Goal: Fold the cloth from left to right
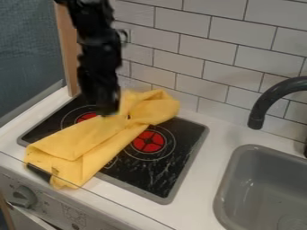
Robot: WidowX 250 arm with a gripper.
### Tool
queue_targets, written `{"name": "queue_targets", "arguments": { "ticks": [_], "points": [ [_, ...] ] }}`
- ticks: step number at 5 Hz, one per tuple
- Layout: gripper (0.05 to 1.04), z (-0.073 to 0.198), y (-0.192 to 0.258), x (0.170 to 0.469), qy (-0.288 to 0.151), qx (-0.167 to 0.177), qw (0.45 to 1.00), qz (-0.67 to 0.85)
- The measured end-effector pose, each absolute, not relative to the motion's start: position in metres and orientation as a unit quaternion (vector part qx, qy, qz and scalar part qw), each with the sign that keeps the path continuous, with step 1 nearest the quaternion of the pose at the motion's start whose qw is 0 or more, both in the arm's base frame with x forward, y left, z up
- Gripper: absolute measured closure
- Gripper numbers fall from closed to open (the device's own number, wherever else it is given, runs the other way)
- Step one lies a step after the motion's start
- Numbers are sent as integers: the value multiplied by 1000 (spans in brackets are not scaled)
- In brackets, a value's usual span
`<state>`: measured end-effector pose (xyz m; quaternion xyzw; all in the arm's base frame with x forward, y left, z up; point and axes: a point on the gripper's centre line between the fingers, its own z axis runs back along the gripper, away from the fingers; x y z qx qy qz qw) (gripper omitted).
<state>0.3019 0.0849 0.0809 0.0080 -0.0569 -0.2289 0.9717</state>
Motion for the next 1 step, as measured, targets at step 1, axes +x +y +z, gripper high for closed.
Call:
{"name": "queue_targets", "arguments": {
  "ticks": [1],
  "points": [
    [85, 85, 87, 303, -64, 10, 972, -226]
  ]
}}
